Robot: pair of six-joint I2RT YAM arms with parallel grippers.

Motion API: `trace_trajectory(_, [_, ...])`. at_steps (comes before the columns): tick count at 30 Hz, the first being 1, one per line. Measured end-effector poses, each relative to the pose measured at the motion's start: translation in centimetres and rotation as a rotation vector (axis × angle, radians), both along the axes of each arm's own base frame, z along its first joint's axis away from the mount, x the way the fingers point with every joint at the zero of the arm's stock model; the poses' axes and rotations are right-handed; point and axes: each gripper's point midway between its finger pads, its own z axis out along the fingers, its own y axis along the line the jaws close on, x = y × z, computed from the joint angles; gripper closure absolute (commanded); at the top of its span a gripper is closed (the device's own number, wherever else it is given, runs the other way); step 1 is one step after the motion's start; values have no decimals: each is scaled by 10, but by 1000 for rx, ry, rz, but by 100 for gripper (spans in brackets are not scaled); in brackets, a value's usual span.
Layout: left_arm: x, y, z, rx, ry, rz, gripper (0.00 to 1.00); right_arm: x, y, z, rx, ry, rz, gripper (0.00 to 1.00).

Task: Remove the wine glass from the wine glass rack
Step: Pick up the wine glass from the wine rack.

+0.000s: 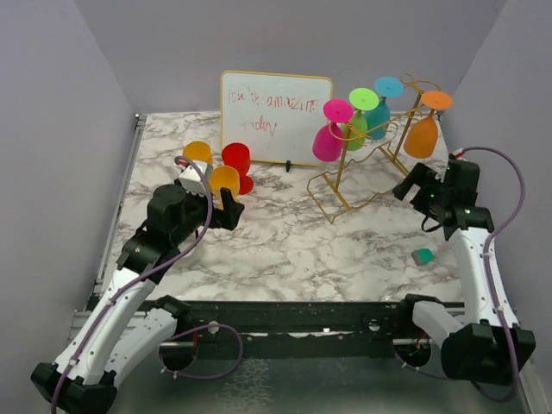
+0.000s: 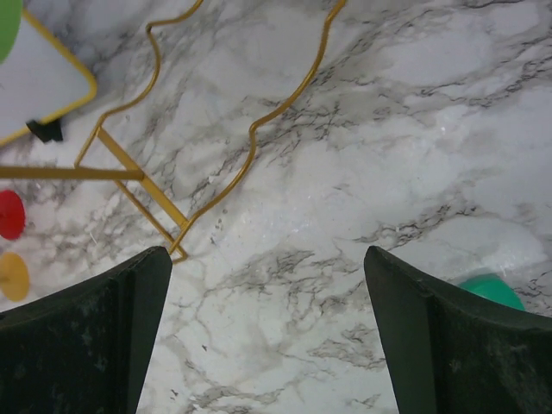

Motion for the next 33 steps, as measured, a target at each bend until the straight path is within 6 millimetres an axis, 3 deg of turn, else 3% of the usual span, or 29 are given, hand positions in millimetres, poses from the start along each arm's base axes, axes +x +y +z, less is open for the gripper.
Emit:
trace_trajectory(4, [-3,3,-13,4,7,10,1,9,-35,11,134,-55,-147,1])
trace_trajectory(9, [-7,9,-26,8,6,32,1,19,-43,36,259,-144,-228,2])
trace_trajectory(18, [-17,15,-23,-32,-44,51,1,41,-54,142,267,-395,-266,4])
trace_trajectory(21, [-18,16,-24,-41,-55,52,1,50,-56,167,290,-455,-268,8])
trace_trajectory(24, [-19,16,-24,-44,-62,52,1,63,-47,181,385,-510,-240,12])
trace_trajectory(27, [-18,16,-24,-45,-63,51,1,75,-39,181,479,-523,-209,21])
trace_trajectory(33, [-17,14,-27,-44,-49,44,1,100,-36,176,595,-511,-204,23])
